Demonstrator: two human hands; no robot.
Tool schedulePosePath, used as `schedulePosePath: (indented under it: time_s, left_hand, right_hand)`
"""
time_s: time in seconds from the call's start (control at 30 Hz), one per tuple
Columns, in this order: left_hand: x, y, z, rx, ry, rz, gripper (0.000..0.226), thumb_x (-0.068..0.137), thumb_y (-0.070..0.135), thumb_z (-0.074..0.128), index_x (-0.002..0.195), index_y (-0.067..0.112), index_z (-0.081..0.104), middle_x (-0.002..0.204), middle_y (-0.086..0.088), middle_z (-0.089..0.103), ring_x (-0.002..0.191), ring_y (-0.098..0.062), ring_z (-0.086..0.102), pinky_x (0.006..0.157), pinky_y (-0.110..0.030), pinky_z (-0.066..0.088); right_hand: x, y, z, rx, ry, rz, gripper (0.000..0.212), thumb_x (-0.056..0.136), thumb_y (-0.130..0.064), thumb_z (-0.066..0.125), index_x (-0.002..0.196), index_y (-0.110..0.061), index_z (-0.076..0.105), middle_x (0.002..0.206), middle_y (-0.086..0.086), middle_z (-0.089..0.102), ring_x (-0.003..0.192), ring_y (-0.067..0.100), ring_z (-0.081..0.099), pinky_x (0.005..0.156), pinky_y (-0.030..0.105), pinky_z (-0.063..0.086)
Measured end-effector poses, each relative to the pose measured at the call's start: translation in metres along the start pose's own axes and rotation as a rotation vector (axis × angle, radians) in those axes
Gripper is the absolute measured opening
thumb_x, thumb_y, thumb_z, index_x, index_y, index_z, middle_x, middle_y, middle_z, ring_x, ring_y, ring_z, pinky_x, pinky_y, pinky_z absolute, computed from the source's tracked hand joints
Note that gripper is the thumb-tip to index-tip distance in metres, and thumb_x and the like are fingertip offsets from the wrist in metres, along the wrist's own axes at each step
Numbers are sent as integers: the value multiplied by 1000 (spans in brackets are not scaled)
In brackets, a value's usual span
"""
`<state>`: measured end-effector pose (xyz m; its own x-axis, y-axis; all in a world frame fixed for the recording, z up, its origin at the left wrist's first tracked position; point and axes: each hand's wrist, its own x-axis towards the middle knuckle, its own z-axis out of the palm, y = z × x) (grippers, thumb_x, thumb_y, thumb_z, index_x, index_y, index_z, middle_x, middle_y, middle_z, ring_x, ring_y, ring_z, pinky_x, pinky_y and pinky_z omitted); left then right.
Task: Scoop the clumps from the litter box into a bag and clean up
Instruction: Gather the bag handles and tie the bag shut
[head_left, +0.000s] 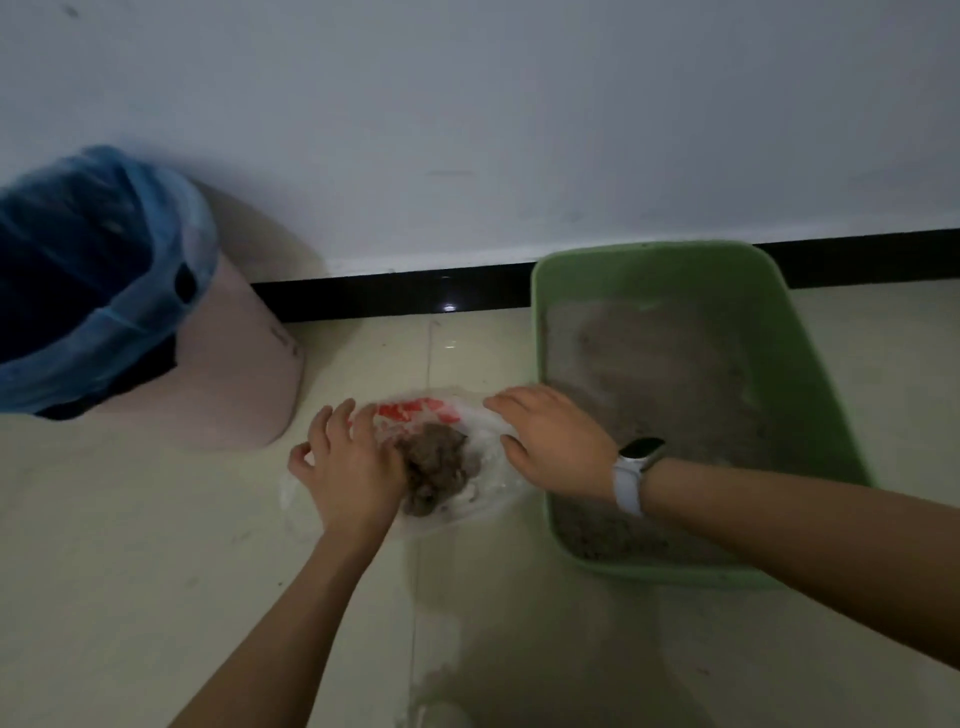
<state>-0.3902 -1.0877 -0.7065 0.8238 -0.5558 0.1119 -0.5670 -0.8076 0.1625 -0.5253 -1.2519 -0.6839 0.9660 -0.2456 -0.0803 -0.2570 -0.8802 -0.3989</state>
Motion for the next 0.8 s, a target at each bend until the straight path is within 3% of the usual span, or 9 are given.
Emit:
schedulePosePath:
  time_s: [0.07,0.2,0.3,0.33,0.4,0.47,0.57,0.67,0.8]
  left_hand:
    - [4,-16,-5,22,-16,-98,46,82,24,54,126,11,52,138,-14,45,132,-33,31,98,-54,23]
    - [14,-44,-10,111,-299,-350,76,87,56,45,147,20,14,153,-9,18,141,-30,9,109,-55,10]
    - [20,-62,-8,-82,-466,-435,65,87,56,48,135,14,37,131,-13,53,125,-29,44,100,-43,34]
    - [21,-64,-9,-184,-477,-414,47,87,51,51,115,13,54,109,-12,65,109,-28,57,87,-35,44]
    - [23,-59,-17,-303,-450,-329,28,87,42,56,74,17,56,71,-7,66,78,-26,65,63,-27,44]
    - [29,-47,-25,-402,-361,-270,26,85,36,61,70,15,58,65,-5,60,68,-26,61,62,-30,43]
    - [44,-21,-44,-673,-219,-288,22,83,31,65,74,11,62,64,1,57,60,-17,53,63,-29,43]
    - [61,2,-62,-852,-91,-283,13,83,23,67,74,16,60,65,3,56,58,-10,51,62,-27,44]
    - [71,21,-87,-923,-13,-207,8,84,11,64,91,16,62,68,0,55,62,-10,52,63,-24,49]
  right_hand:
    - [30,-11,9,-184,-180,37,51,94,-24,36,141,-6,27,142,14,36,134,27,27,114,39,11]
    - [62,-15,27,-632,-444,205,64,99,-31,25,144,2,-4,152,23,10,141,40,3,114,52,-2]
    - [56,-12,34,-679,-495,248,52,98,-15,19,144,5,4,139,23,41,130,41,34,113,55,-4]
    - [53,-12,35,-619,-456,217,50,96,-11,22,143,5,13,125,17,55,119,36,47,114,54,-3]
    - [51,-17,30,-437,-358,180,40,92,-8,34,131,2,37,106,10,64,101,28,58,113,47,14]
    - [58,-21,16,-120,-237,297,19,89,-9,43,102,-1,55,95,13,63,92,31,60,86,36,42]
    - [75,-19,-12,311,-77,424,28,85,-9,48,57,-8,46,67,16,58,79,36,62,66,33,47]
    - [87,-23,-48,492,107,419,26,87,-10,50,62,-14,47,58,5,58,68,25,65,61,26,46]
    - [100,-34,-94,728,347,366,6,87,-8,54,92,-11,57,51,-5,55,44,4,52,50,14,40]
